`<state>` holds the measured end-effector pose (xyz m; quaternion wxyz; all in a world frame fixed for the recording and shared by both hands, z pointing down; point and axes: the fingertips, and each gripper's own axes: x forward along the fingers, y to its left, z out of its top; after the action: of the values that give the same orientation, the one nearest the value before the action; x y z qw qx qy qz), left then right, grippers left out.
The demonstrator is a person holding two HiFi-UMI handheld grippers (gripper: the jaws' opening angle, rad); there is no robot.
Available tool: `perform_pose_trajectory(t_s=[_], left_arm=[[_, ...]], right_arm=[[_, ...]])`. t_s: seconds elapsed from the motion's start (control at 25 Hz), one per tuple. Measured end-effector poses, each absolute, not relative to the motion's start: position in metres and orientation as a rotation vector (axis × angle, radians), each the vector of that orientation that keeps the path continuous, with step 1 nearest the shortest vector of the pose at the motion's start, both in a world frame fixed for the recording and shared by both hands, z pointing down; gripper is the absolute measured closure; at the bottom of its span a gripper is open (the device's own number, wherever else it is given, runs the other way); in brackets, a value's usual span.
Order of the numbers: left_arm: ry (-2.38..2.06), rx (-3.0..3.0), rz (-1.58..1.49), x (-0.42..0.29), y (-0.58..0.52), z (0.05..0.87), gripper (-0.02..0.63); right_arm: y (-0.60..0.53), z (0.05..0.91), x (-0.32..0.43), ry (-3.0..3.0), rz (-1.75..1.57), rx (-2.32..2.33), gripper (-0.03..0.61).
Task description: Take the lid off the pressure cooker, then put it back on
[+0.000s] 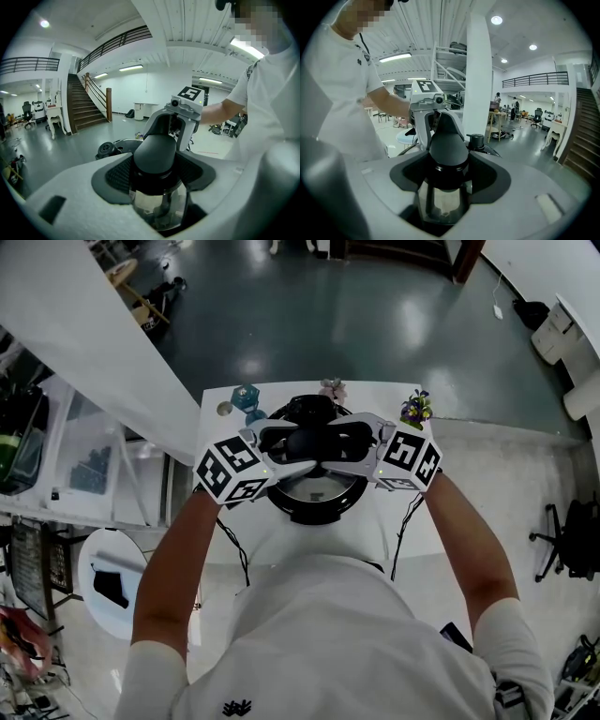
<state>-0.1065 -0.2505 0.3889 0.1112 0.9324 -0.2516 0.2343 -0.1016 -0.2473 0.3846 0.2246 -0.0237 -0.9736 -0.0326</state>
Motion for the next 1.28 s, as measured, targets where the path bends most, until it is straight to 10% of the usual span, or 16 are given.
perform_pose_trajectory(t_s=[1.28], left_arm=[[-0.636,2.797,0.71,0.041,-0.238,0.346,0.324]], right_arm=[[-0.233,0.342,0.045,-2.7,-0.099,0.033,0.305]])
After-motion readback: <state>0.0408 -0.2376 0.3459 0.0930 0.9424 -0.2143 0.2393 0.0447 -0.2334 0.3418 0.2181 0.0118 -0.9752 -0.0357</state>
